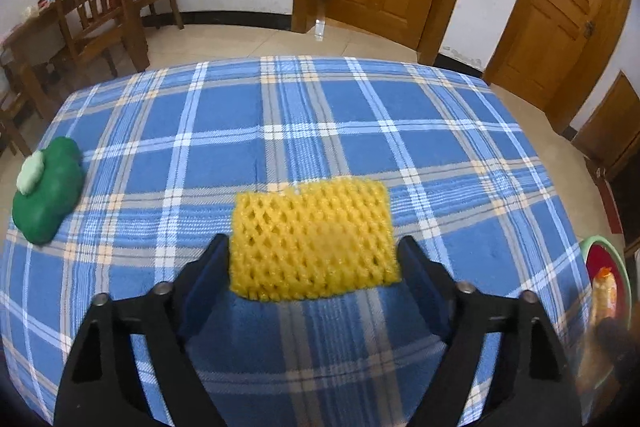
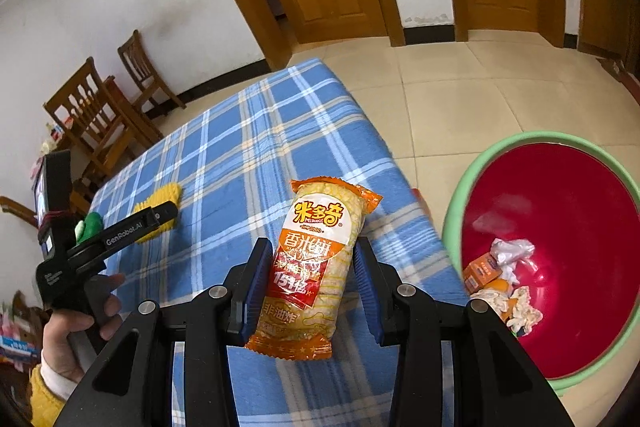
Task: Collect trash
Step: 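Carry the yellow mesh pad and snack packet over the red bin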
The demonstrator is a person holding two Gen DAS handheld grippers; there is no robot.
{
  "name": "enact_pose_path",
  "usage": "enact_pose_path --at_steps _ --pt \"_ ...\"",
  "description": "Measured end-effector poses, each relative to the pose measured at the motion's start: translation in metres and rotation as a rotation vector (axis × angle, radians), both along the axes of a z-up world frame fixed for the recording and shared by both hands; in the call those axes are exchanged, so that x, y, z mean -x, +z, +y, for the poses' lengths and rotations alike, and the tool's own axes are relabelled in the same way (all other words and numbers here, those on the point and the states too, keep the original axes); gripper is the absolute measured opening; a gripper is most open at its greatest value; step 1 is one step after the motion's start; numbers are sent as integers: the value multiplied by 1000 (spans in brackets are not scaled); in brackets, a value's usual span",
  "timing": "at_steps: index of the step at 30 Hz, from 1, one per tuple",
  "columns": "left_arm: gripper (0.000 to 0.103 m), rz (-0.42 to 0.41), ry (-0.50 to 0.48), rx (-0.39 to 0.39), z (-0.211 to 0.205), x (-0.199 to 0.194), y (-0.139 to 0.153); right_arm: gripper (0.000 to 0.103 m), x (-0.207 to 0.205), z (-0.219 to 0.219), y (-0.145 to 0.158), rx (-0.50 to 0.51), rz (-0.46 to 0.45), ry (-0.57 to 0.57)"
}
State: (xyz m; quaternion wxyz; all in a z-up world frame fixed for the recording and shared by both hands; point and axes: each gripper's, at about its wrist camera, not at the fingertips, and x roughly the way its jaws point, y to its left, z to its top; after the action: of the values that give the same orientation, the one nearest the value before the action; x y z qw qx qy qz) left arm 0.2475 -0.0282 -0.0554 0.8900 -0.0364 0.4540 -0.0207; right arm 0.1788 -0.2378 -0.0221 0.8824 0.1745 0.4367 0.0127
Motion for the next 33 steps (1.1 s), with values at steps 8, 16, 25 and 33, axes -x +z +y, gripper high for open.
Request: enact_pose_path --at_steps 8,16,25,33 --pt "31 -28 -63 5 -16 12 2 42 14 -30 0 -7 -3 -73" --pt "27 -28 -136 82 -33 34 8 42 33 -59 3 -5 -13 -140" --pt "27 -31 -238 115 -72 57 24 42 54 -92 -1 -4 -10 -228" --pt "27 -22 -353 130 -119 75 31 42 72 -127 -10 -7 4 -323"
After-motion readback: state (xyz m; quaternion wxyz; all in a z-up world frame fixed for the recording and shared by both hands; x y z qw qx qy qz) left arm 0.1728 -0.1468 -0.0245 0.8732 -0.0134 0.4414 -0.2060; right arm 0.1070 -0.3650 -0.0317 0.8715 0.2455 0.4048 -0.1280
